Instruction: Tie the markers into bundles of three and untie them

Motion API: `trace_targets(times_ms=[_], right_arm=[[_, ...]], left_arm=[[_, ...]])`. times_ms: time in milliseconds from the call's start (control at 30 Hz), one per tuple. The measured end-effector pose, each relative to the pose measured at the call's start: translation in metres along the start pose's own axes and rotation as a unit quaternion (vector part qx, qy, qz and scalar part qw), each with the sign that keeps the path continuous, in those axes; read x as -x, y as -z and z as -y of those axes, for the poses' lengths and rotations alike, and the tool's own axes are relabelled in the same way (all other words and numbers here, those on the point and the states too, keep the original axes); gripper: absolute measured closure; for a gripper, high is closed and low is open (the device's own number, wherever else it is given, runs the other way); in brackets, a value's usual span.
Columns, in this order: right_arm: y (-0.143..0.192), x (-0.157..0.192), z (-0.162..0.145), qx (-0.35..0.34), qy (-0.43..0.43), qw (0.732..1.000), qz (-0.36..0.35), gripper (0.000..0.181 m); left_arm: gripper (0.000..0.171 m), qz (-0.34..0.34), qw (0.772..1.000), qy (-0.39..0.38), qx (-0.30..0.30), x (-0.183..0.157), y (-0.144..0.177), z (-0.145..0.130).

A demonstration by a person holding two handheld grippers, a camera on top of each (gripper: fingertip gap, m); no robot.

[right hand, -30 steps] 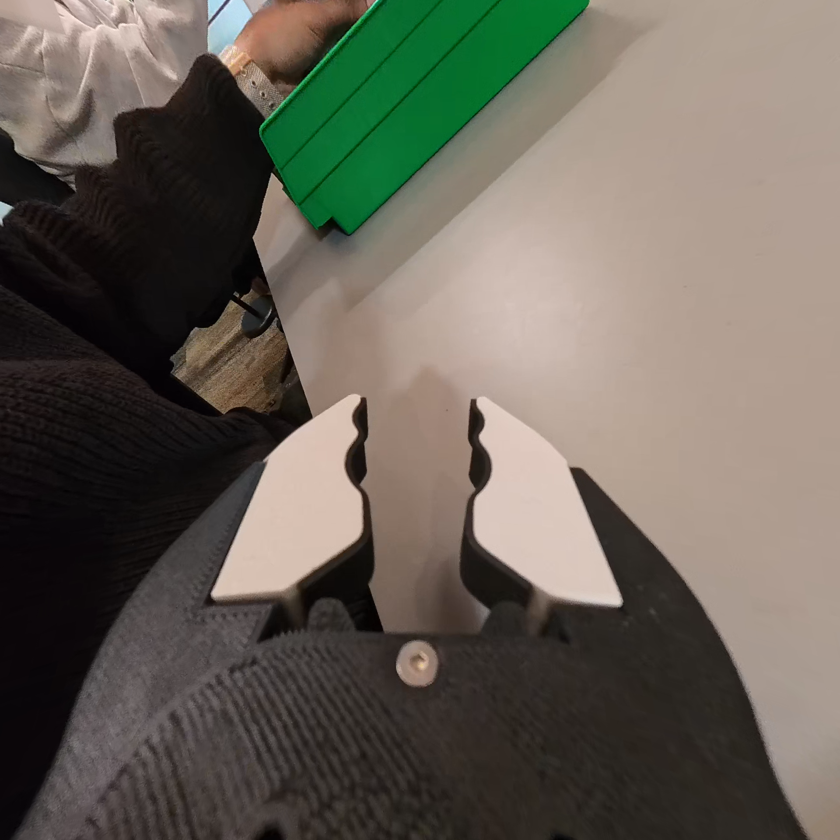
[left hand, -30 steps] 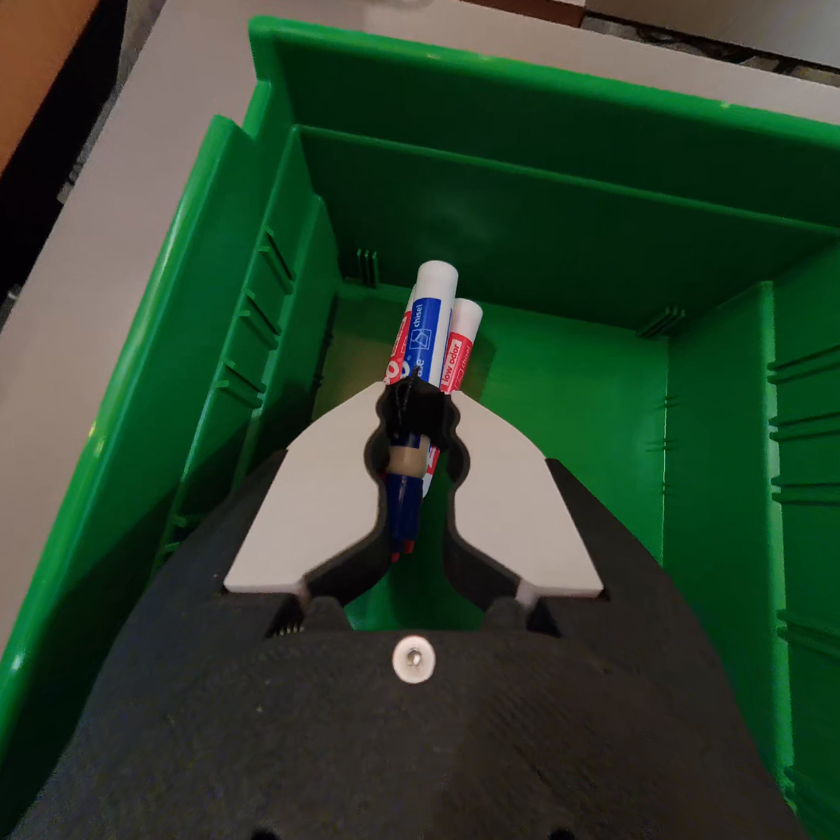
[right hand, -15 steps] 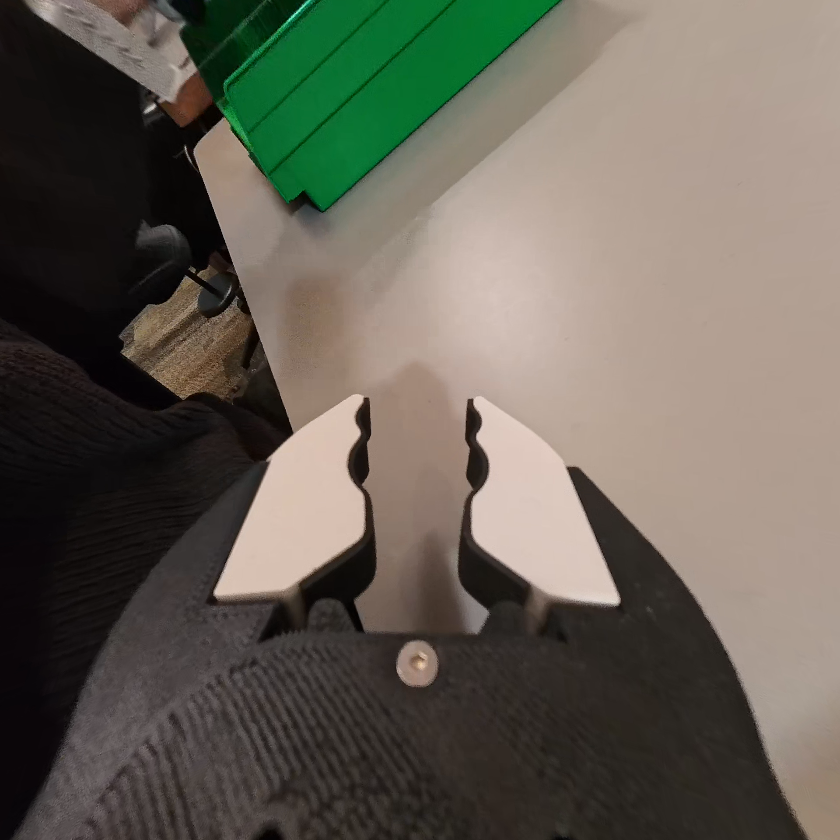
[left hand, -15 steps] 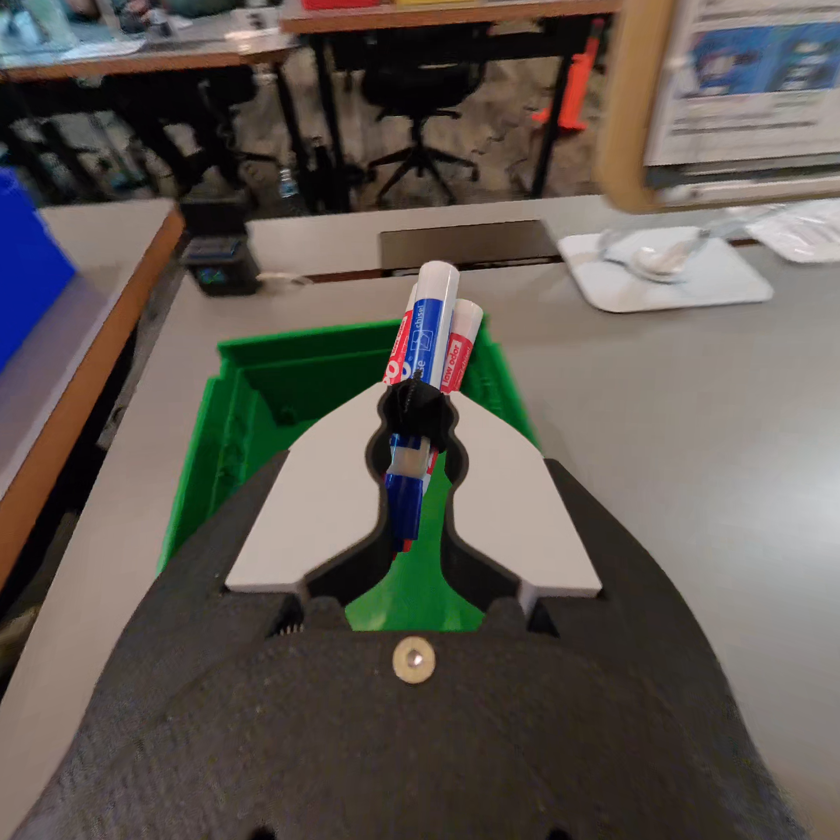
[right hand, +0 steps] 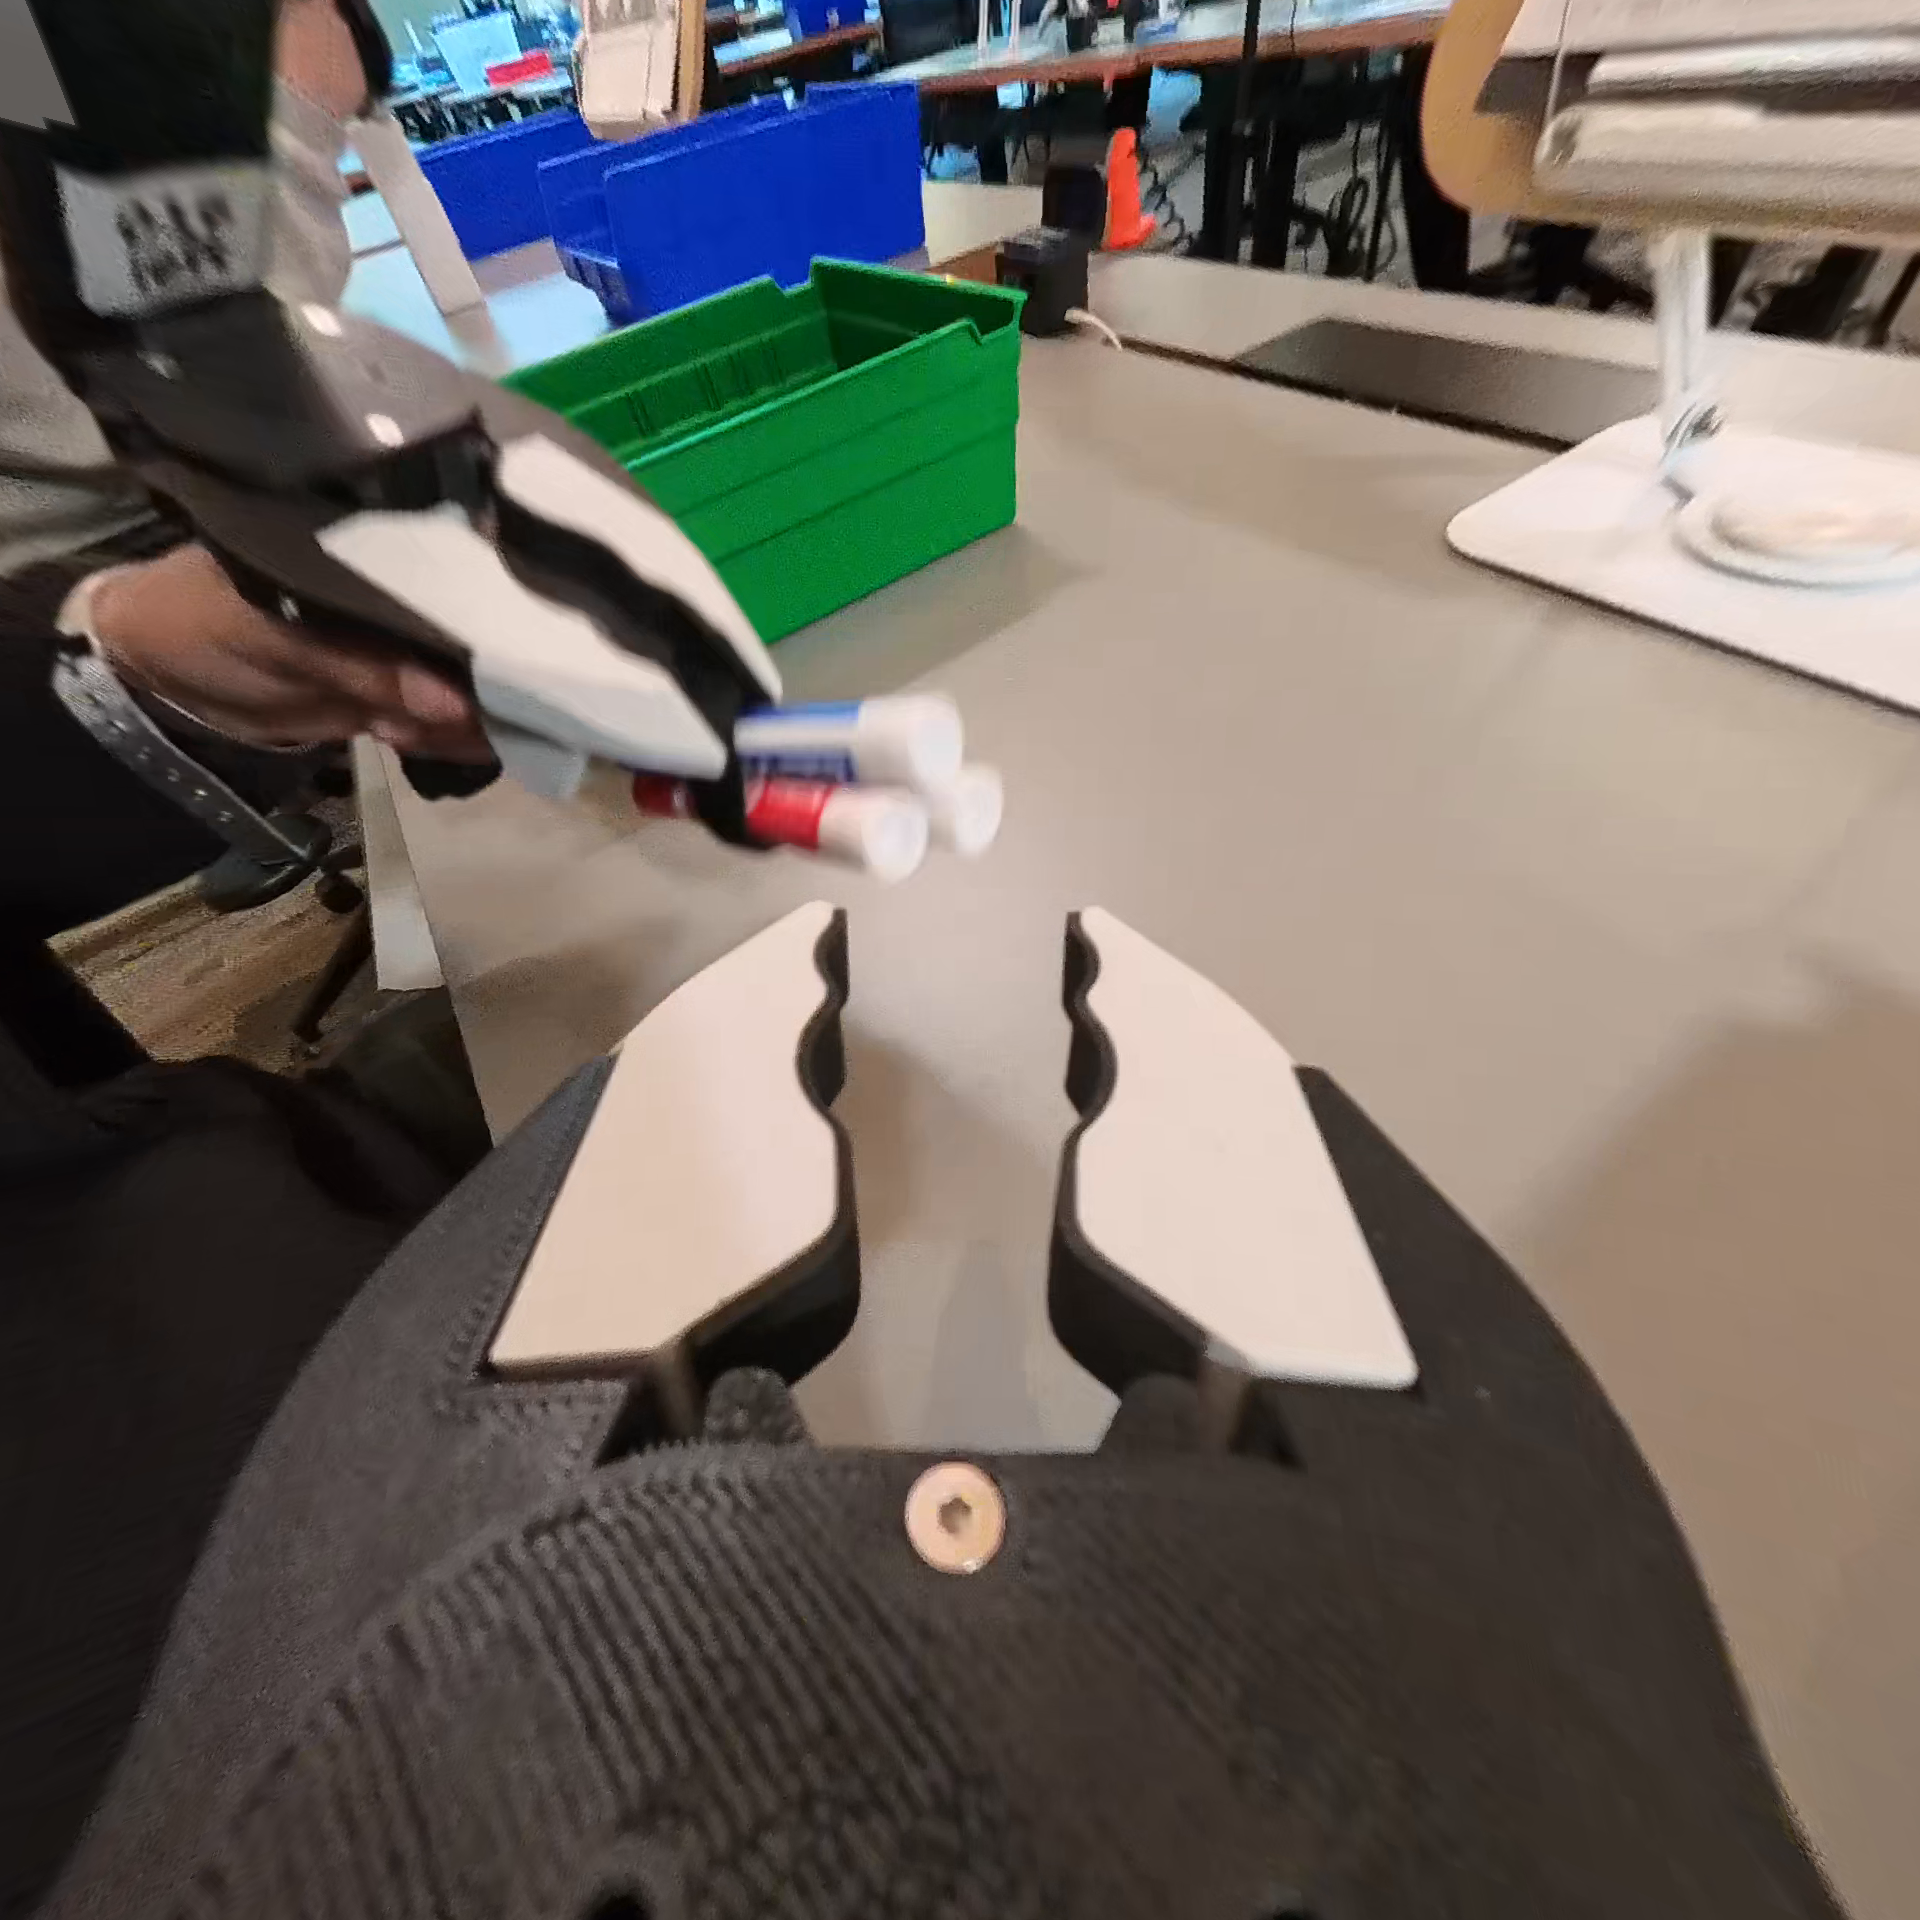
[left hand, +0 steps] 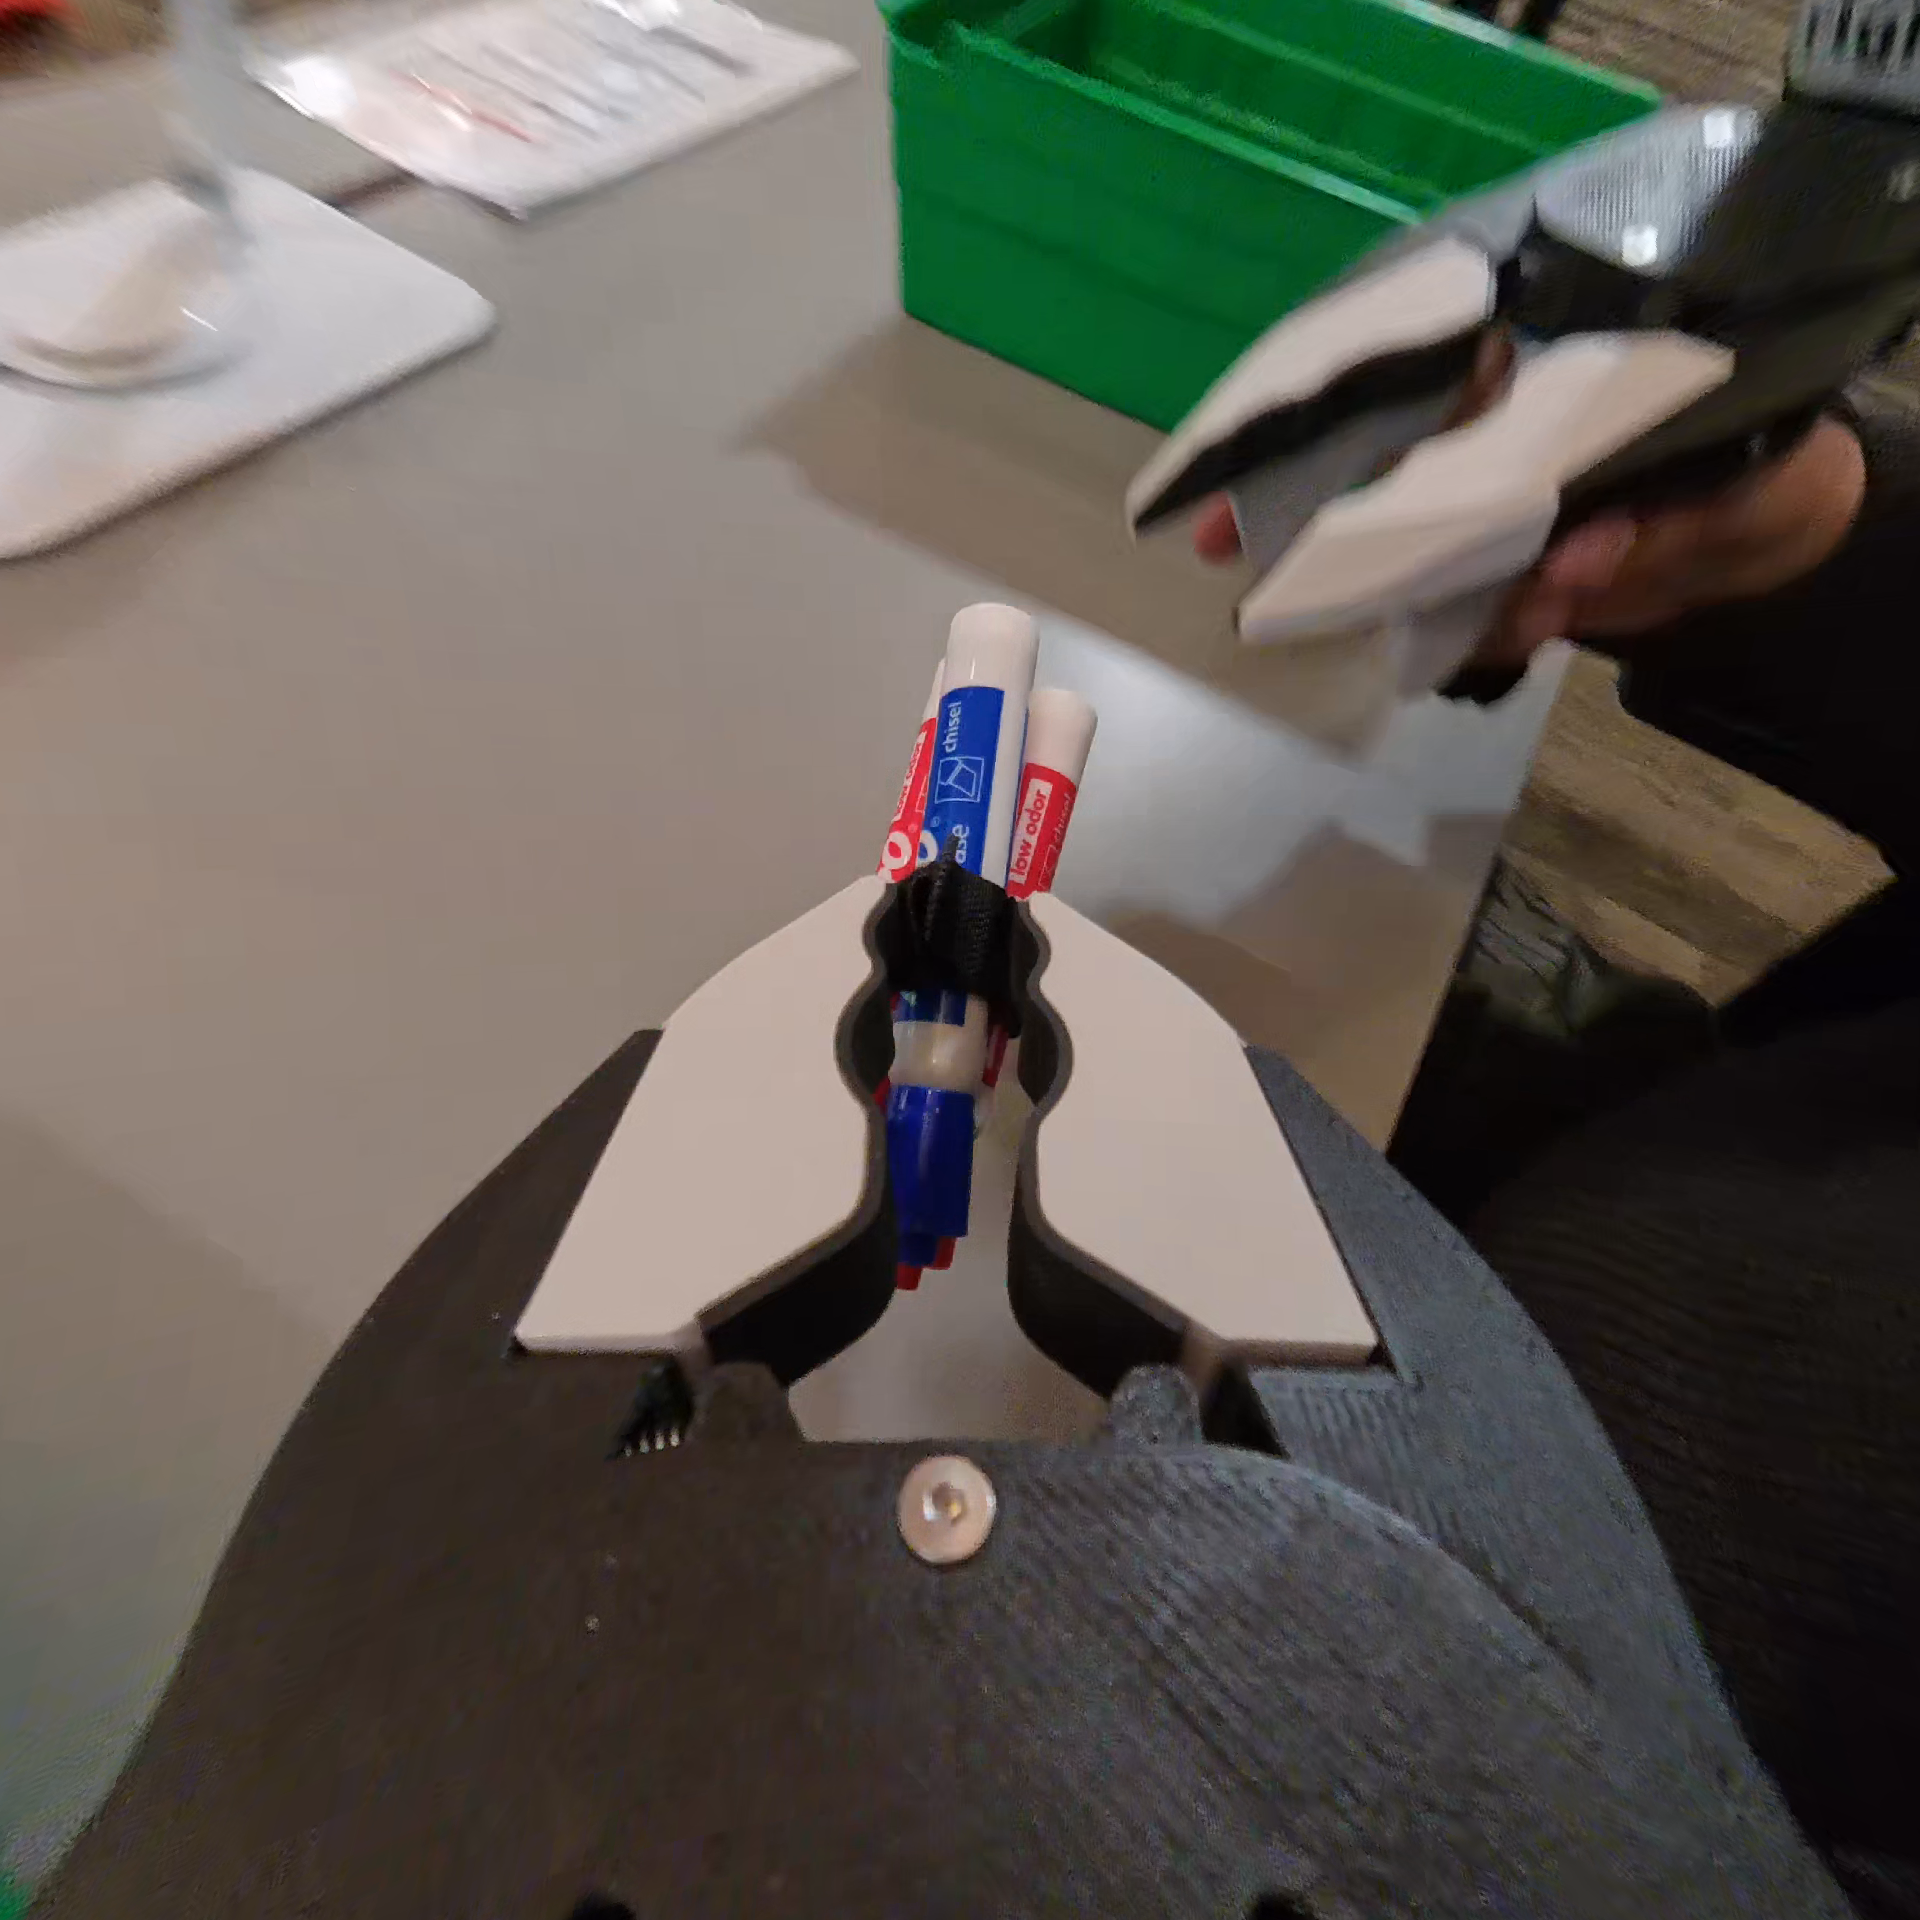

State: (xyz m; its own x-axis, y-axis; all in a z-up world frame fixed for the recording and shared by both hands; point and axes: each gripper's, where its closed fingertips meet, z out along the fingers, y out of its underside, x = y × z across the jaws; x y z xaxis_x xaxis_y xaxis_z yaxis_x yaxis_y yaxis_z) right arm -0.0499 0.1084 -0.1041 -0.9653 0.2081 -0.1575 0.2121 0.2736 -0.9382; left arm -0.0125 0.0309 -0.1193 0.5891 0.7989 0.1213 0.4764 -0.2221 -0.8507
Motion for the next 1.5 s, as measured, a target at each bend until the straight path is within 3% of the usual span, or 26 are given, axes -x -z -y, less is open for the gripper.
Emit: trace_targets(times_ms=[200,400,567,1067,1200,1367,1500], right_arm=[[0.001,0.016,-0.009,0.007,-0.010,0.998,0.057,0.135],[-0.012,0.038,-0.047,0.107,0.048,0.990,0.084,0.134],[-0.014,0.049,-0.061,0.142,0.070,0.981,0.110,0.152],[-0.015,0.064,-0.088,0.214,0.100,0.960,0.151,0.160],[-0.015,0.064,-0.089,0.217,0.099,0.959,0.153,0.160],[-0.016,0.066,-0.091,0.221,0.107,0.958,0.152,0.160],[-0.015,0.066,-0.091,0.222,0.104,0.958,0.152,0.159]], left_arm=[[0.150,-0.092,0.995,0.003,0.034,-0.034,-0.020,-0.029],[0.150,-0.155,0.987,0.015,0.041,-0.051,-0.023,-0.037],[0.151,-0.185,0.981,0.002,0.055,-0.056,-0.021,-0.045],[0.149,-0.197,0.975,-0.028,0.099,-0.061,-0.022,-0.065],[0.149,-0.205,0.975,-0.005,0.091,-0.061,-0.021,-0.062],[0.163,-0.227,0.968,0.064,0.085,-0.058,-0.019,-0.056],[0.165,-0.227,0.968,0.055,0.087,-0.060,-0.018,-0.056]])
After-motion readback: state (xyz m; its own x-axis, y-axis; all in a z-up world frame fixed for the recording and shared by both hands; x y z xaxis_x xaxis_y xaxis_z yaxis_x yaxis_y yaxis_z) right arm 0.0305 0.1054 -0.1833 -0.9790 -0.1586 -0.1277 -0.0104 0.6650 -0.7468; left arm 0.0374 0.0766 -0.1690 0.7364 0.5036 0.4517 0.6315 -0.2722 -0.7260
